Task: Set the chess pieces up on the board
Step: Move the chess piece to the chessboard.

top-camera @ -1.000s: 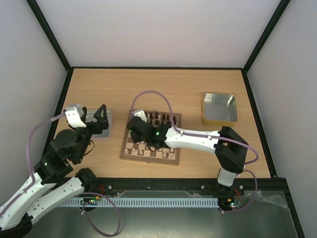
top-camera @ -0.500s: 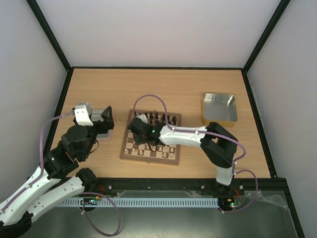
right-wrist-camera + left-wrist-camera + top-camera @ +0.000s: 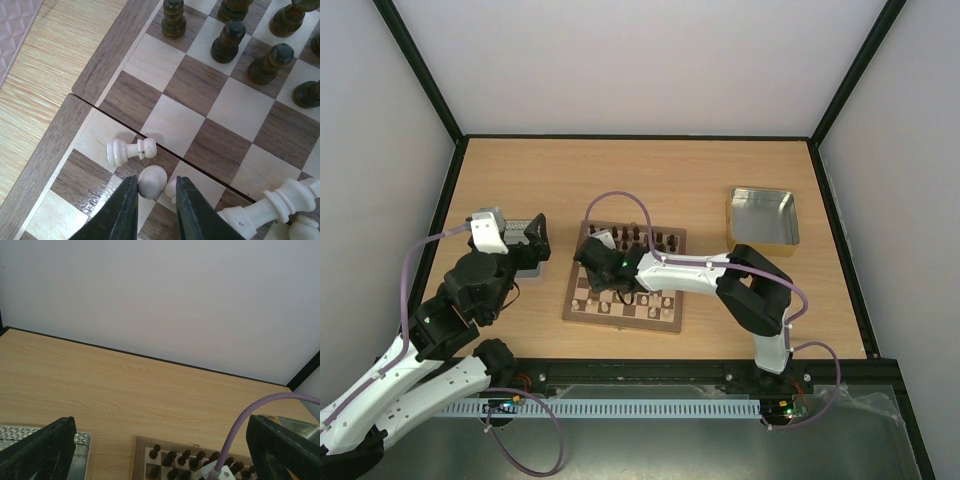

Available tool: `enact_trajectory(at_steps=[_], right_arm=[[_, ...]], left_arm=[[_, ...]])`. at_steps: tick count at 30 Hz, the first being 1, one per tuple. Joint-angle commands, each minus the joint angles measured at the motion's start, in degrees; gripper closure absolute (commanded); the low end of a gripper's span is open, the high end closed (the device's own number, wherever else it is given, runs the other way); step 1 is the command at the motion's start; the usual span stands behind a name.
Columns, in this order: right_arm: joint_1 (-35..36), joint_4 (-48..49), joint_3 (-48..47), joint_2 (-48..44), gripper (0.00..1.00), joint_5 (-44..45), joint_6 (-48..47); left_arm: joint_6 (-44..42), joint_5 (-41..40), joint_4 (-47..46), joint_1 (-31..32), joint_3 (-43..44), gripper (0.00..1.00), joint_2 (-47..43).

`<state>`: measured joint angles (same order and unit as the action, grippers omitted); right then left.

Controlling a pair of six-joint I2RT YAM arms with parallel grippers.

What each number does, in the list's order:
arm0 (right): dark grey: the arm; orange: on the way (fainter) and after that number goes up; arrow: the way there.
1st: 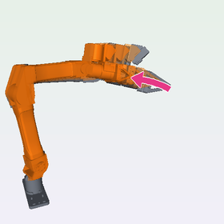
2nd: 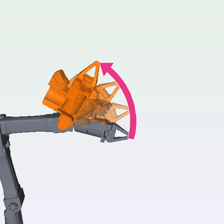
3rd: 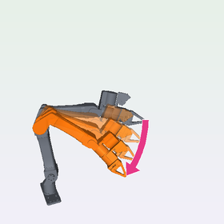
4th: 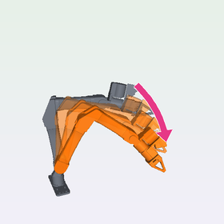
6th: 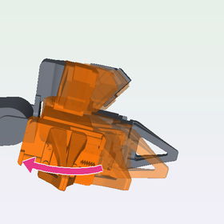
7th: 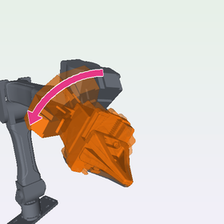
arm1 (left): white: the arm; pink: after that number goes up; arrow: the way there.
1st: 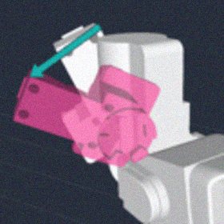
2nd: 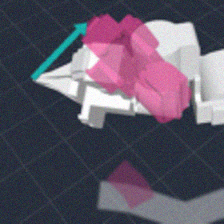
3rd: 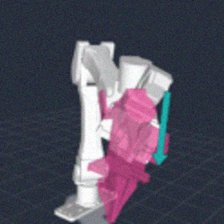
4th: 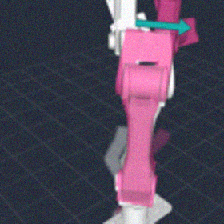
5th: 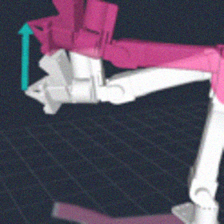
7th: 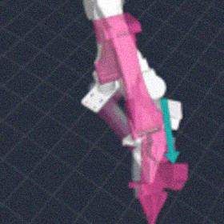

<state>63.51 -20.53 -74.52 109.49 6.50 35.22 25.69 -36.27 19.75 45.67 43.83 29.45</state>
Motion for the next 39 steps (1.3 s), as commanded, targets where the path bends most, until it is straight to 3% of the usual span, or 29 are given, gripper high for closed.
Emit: enact_trajectory(at_steps=[1,4,13,32,39], right_arm=[[0.2,-0.8,-1.1,1.3,0.82,2.1,-1.0],[0.3,0.2,0.2,0.4,0.91,1.8,-1.4],[0.4,4.1,3.0,-3.9,0.92,-5.7,-4.3],[4.4,2.3,-1.1,-0.1,0.89,-9.6,-6.7],[4.6,1.7,-1.7,0.4,0.81,-8.6,-6.3]], left_arm=[[0.0,-1.0,0.2,-0.3,-0.2,0.06,0.4],[0.2,-0.8,0.3,-0.3,-0.2,0.06,0.4],[0.5,-0.4,0.2,-0.4,-0.2,0.06,1.0],[0.5,-0.1,0.5,-0.7,-0.5,0.06,0.9],[0.4,0.0,0.4,-0.7,-0.7,0.06,0.9]])
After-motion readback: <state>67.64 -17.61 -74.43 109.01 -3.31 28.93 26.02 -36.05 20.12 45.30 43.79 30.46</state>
